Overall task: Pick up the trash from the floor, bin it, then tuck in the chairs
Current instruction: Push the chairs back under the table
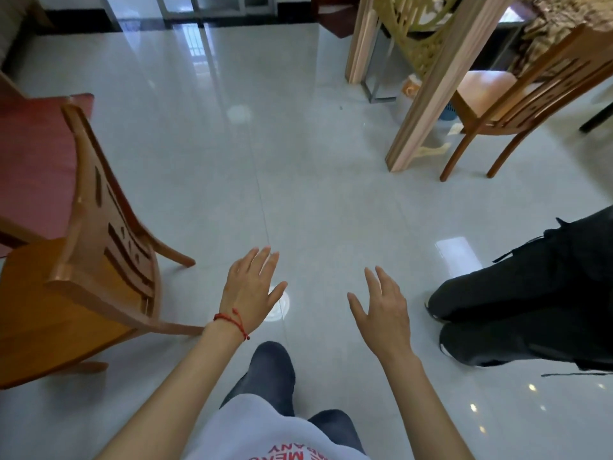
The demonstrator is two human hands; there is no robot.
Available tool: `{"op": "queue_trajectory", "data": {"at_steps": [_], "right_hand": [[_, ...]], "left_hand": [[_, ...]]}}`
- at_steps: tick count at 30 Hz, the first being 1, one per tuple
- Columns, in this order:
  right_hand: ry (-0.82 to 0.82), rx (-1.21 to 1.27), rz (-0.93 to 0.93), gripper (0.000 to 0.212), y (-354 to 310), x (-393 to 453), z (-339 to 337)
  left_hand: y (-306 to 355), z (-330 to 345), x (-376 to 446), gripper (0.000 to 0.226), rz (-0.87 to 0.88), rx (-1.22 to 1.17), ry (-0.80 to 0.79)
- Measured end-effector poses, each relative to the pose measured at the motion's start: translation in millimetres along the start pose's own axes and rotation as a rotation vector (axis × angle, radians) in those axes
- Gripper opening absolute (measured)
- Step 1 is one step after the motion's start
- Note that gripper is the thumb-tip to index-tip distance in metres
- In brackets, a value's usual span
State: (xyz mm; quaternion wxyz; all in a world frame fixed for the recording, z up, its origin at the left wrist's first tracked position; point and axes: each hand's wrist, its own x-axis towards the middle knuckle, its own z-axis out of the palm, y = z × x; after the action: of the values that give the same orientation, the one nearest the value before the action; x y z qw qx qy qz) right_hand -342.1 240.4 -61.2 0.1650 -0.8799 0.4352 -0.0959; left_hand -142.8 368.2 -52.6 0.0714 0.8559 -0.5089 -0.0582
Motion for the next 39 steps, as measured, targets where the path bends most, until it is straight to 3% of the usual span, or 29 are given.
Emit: {"op": "queue_trajectory", "data": {"at_steps": [12,18,22,28,39], "right_hand": [[-0.166,-0.015,-0.036,0.058,-1.9,218.3,8.5],[-0.166,-0.004,-0.105,0.058,-17.8,312.6,1.6],[-0.237,-0.012,-0.193,0.059,-23.5,370.6,5.6],[-0.364,-0.051,-0.415,0.058,-42.3,464.0,17.3],[-0.547,-0.112,-0.978,0.061,-117.3,565.3,25.2]], "left_hand": [[-39.9,-2.8,201.3,0.062,-0.077,-0.029,-0.007],[-66.9,-12.7,270.9,0.061,-0.166,-0.032,0.019],[-78.4,-17.5,301.5,0.073,-0.245,-0.016,0.044],[-91.5,-18.7,334.6,0.051,-0.478,-0.013,0.129],[-65.7,-24.2,334.5,0.056,-1.05,-0.059,0.211]]}}
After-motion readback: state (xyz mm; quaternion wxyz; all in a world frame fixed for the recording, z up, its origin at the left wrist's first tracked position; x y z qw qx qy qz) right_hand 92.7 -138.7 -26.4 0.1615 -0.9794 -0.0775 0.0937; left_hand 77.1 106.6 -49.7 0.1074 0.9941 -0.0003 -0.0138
